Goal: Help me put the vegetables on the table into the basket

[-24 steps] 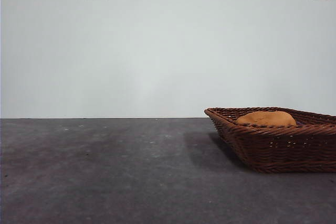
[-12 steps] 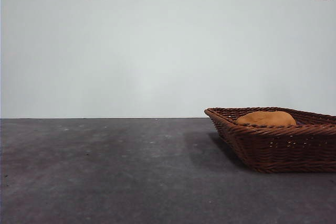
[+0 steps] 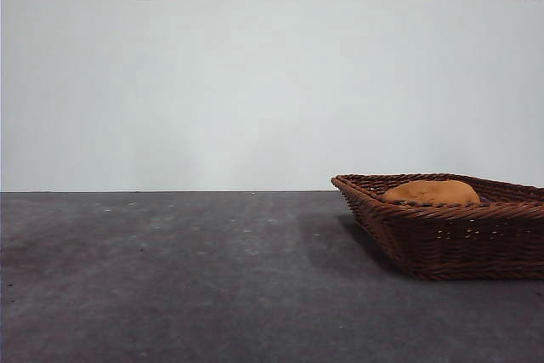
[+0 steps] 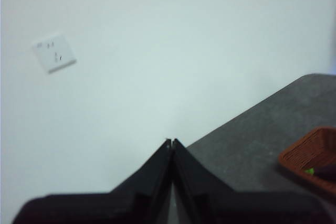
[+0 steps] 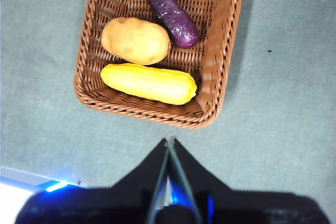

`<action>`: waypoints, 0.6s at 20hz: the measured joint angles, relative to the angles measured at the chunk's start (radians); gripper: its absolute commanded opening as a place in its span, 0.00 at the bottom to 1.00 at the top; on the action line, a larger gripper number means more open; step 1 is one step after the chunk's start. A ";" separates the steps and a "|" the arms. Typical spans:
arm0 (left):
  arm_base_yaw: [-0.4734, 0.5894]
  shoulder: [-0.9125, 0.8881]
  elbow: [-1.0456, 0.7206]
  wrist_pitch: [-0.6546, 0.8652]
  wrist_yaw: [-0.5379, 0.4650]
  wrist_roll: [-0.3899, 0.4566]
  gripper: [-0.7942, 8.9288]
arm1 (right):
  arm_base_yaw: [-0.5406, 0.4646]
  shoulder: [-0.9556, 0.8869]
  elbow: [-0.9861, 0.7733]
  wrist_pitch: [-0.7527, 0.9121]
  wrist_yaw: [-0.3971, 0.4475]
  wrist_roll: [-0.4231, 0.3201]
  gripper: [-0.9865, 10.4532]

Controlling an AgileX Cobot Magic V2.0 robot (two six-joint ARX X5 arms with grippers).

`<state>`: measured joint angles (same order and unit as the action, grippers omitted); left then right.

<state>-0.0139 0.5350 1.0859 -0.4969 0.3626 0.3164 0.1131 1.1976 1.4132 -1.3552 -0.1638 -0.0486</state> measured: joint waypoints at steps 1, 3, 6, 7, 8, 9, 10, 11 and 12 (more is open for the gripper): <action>0.008 -0.051 -0.114 0.077 0.000 -0.015 0.08 | 0.000 0.000 0.000 0.000 0.000 0.000 0.09; 0.014 -0.143 -0.322 0.214 -0.002 -0.045 0.08 | 0.000 0.000 0.000 0.000 0.000 0.000 0.09; 0.014 -0.249 -0.566 0.292 -0.051 -0.094 0.08 | 0.000 0.000 0.000 0.000 0.000 0.000 0.09; 0.014 -0.287 -0.641 0.293 -0.077 -0.110 0.08 | 0.000 0.000 0.000 0.000 0.000 0.000 0.09; 0.014 -0.320 -0.699 0.293 -0.097 -0.121 0.08 | 0.000 0.000 0.000 0.000 0.000 0.000 0.09; 0.014 -0.352 -0.748 0.293 -0.111 -0.128 0.08 | 0.000 0.000 0.000 0.000 0.000 0.000 0.09; 0.014 -0.387 -0.793 0.294 -0.129 -0.138 0.08 | 0.000 0.000 0.000 0.000 0.000 0.000 0.09; 0.014 -0.416 -0.825 0.297 -0.146 -0.146 0.08 | 0.000 0.000 0.000 0.000 0.000 0.000 0.09; 0.014 -0.450 -0.861 0.300 -0.164 -0.158 0.08 | 0.000 0.000 0.000 0.000 0.000 0.000 0.09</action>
<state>-0.0002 0.0853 0.2245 -0.1967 0.1986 0.1581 0.1131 1.1976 1.4132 -1.3548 -0.1638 -0.0486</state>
